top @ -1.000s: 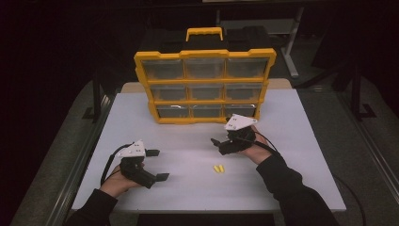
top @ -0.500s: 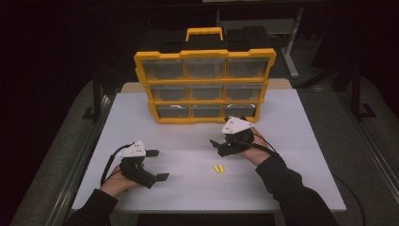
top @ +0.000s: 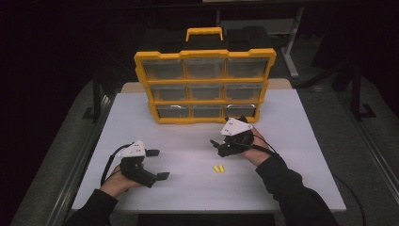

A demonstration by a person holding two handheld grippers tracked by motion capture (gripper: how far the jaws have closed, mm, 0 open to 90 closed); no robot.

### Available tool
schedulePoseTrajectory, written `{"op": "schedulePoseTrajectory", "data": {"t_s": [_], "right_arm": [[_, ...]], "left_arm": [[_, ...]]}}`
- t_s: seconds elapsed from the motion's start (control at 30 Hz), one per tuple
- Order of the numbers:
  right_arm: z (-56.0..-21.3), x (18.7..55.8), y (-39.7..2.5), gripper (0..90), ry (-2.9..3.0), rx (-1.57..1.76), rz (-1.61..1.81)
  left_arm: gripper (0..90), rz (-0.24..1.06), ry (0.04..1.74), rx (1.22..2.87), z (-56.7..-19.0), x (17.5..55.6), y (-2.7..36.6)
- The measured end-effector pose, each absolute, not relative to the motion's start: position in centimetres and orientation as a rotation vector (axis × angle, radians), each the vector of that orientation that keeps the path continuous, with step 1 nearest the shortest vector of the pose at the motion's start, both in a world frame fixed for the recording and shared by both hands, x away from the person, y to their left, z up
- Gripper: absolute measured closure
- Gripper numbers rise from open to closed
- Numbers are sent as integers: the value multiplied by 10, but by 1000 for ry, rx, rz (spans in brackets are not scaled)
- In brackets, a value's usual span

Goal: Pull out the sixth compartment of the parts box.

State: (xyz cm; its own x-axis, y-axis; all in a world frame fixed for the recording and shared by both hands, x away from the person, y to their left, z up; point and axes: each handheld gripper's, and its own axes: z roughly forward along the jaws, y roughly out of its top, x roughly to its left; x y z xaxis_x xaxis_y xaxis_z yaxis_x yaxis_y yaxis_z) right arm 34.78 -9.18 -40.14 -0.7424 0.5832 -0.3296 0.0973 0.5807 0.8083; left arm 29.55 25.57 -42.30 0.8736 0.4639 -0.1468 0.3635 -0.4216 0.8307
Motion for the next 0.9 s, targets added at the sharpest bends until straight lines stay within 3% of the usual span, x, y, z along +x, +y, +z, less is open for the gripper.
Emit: {"op": "schedulePoseTrajectory", "data": {"t_s": [0.9], "right_arm": [[-405, 344, -89, 88, 2189, 447, 1012]], "left_arm": [[0, 128, 605, 2065, -424, 296, 255]]}}
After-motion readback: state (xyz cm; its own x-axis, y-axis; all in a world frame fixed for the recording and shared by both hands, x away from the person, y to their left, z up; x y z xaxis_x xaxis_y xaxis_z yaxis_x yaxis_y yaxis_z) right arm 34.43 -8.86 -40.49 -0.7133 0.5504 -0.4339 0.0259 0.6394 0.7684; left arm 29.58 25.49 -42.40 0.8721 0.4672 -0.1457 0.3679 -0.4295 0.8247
